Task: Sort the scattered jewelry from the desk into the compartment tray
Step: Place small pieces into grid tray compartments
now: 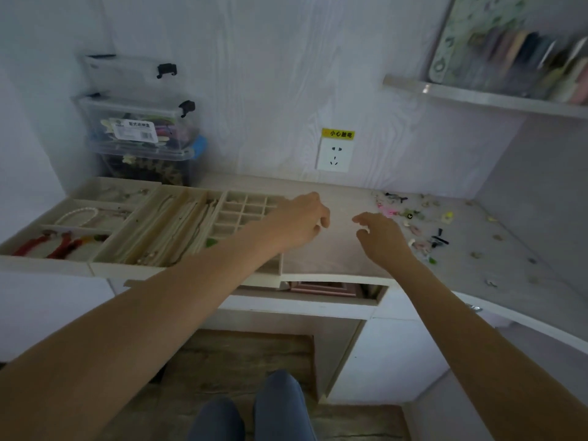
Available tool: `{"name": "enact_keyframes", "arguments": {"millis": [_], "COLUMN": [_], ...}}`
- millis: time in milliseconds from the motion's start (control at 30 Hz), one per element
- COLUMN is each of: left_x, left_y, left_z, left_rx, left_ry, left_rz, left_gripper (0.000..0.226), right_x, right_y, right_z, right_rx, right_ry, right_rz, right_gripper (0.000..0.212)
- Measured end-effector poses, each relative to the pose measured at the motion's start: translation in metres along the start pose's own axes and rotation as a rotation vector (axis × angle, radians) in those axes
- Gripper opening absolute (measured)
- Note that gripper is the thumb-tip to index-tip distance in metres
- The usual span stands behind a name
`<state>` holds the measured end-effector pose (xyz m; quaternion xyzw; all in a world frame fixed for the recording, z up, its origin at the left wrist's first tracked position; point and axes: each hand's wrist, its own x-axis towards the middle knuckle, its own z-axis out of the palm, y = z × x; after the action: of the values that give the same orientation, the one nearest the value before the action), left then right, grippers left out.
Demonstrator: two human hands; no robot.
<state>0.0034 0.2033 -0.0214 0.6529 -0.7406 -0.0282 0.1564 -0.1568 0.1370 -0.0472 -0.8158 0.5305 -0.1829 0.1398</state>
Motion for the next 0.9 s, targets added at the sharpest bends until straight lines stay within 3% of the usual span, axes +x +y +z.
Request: {"name": "enact_keyframes", "arguments": {"millis": [167,267,367,567,733,900], "left_x": [0.060,0.089,0.111,0.134,0.128,0.082], "left_y": [0.034,0.045,0.053,0.059,0.063,0.051], "left_z": [0.037,0.059,0.076,0.099,0.091,0.050], "left_rx": [-0.134,-0.157,-0.195,-0.381,-0.438,-0.612], "left_ry": [-0.240,-0.261,-0.217,-0.067,-0.026,0.081], "left_rz": [-0.043,-0.098,-0.127,-0.231,-0.177,-0.131], "left_gripper": [0.024,0.037,0.038,0.018,0.015,0.009], "right_x": [0.017,0.025,0.036,0.061,0.058,0.029], "right_y": [0.052,0.067,0.079,0.081,0.081,0.054], "right_z": [-0.009,-0.010,-0.011,-0.007,-0.007,-0.021], "right_rx": [-0.244,-0.428,-0.462,-0.345,-0.232,0.313], "right_ry": [0.001,-0.040,-0.062,-0.049,-0.028,0.055], "right_rz": [0.166,0.176,0.171,0.206,0.152,0.076], "right_gripper": [0.039,0.038,0.035,0.017,0.009,0.016]}}
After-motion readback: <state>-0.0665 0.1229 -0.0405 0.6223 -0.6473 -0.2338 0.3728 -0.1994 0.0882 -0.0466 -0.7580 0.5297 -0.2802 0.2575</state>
